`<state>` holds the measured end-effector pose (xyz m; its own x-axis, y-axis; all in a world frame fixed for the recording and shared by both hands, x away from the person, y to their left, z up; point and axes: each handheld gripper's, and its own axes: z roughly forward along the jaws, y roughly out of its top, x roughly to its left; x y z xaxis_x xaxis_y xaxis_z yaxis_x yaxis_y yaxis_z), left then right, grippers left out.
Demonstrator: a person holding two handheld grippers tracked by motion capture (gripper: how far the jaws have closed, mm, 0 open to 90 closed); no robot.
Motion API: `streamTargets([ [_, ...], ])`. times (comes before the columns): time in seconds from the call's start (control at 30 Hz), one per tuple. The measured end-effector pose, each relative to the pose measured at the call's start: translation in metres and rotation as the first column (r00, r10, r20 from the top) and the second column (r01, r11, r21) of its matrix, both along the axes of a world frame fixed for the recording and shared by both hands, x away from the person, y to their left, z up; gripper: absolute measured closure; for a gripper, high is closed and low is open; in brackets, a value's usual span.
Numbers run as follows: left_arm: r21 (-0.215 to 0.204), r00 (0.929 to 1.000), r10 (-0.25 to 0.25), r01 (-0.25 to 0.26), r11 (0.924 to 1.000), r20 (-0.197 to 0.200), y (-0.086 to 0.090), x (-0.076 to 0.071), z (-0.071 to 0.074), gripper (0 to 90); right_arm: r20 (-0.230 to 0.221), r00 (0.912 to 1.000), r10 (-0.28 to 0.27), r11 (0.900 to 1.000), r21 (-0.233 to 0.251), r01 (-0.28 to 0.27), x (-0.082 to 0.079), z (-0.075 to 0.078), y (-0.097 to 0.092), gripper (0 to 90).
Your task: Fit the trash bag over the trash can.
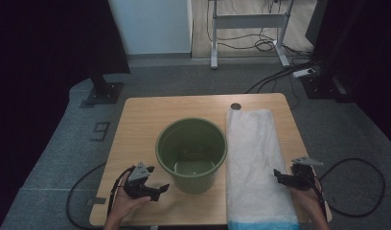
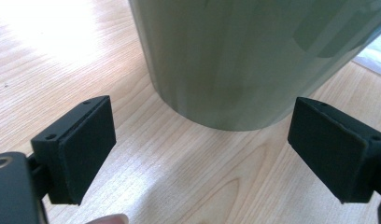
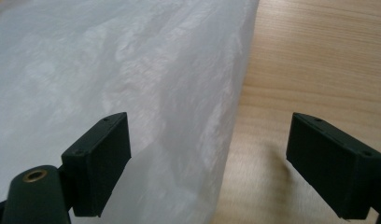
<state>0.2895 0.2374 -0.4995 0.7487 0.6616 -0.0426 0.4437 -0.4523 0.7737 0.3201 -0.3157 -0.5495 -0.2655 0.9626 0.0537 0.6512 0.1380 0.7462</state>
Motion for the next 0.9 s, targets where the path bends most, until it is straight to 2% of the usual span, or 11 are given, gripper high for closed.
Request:
streamTargets([
  [0.27, 0.01, 1.0, 0.008, -0.008, 0.9999, -0.005, 0.002, 0.0, -0.002, 8.4, -0.016, 0.9998, -0.006, 0.9998, -0.018, 0.006, 0.021, -0.004, 0.005, 13.9],
  [0.5, 0.011, 0.9999, 0.013, -0.013, 0.9998, -0.002, 0.003, -0.003, -0.001, 8.7, -0.014, 0.9999, 0.004, 0.9986, -0.052, -0.005, 0.027, -0.004, 0.013, 16.2],
  [0.57, 0.014, 0.9998, 0.017, -0.017, 0.9998, 0.0, 0.004, -0.004, -0.001, 8.7, -0.009, 0.9998, 0.015, 0.9986, -0.051, -0.015, 0.026, -0.004, 0.015, 20.8],
  [0.9, 0.003, 0.9992, 0.037, -0.037, 0.9993, 0.018, 0.009, -0.01, 0.004, 9.8, -0.002, 0.9935, 0.114, 0.9922, -0.05, -0.114, 0.022, 0.001, 0.026, 59.9],
])
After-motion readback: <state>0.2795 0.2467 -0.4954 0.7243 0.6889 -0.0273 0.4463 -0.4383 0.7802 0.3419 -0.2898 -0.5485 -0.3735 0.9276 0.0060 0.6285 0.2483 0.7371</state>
